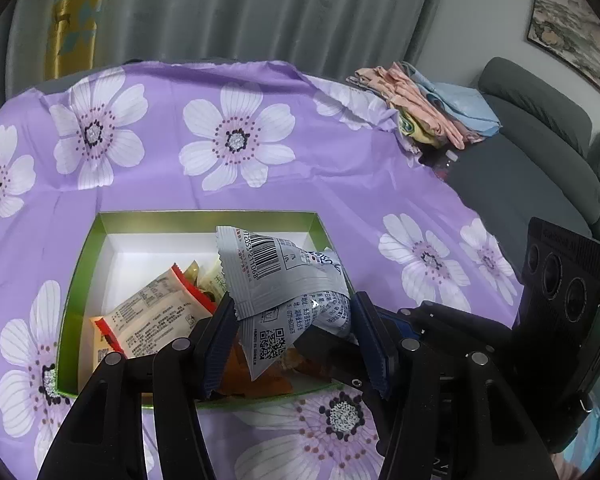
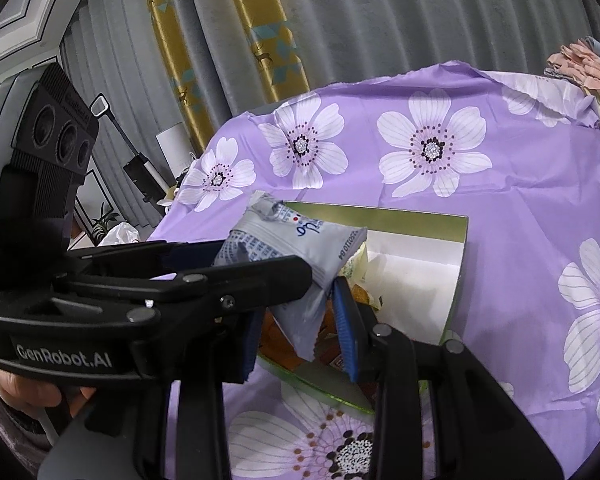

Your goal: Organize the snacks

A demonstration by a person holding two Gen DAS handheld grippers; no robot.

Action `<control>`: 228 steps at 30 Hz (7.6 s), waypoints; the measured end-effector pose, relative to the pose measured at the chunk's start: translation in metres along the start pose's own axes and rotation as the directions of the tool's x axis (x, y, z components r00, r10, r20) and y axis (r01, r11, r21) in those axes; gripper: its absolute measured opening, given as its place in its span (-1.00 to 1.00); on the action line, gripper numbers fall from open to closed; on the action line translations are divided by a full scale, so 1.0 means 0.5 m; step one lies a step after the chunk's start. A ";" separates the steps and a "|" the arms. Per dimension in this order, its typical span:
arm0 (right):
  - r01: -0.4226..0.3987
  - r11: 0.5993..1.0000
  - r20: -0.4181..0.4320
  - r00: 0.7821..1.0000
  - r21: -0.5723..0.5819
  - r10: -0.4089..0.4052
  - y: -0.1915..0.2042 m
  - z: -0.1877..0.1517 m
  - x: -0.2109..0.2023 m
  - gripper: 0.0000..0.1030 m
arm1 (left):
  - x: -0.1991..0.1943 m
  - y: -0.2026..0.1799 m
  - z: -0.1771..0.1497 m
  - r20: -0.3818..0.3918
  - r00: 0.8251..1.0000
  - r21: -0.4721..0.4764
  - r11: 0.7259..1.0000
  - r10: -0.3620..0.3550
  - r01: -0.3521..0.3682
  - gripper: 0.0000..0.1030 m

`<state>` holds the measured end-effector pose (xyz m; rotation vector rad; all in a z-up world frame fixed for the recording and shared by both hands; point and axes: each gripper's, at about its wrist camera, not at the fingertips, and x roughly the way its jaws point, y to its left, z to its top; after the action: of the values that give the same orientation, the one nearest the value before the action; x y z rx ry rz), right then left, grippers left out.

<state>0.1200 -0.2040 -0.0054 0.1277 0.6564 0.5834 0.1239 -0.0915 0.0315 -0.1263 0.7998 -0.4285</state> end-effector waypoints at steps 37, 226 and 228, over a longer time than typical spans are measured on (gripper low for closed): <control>0.008 1.000 -0.130 0.992 -0.012 -0.010 -0.015 0.015 0.124 -0.34 | 0.093 0.107 0.010 -0.073 0.997 -0.079 0.997 0.006 -0.012 0.09; 0.121 0.992 -0.244 0.962 -0.035 -0.126 -0.005 0.014 0.154 0.86 | 0.117 0.170 -0.001 -0.167 0.965 -0.048 0.976 0.200 -0.211 0.96; 0.121 0.992 -0.244 0.961 -0.035 -0.126 -0.006 0.014 0.153 0.87 | 0.117 0.171 -0.002 -0.167 0.965 -0.051 0.976 0.202 -0.213 0.99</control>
<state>0.1747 -0.1638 -0.0420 -0.0051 0.8931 0.4886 0.1871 -0.0384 -0.0312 -0.0713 0.9773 -0.2141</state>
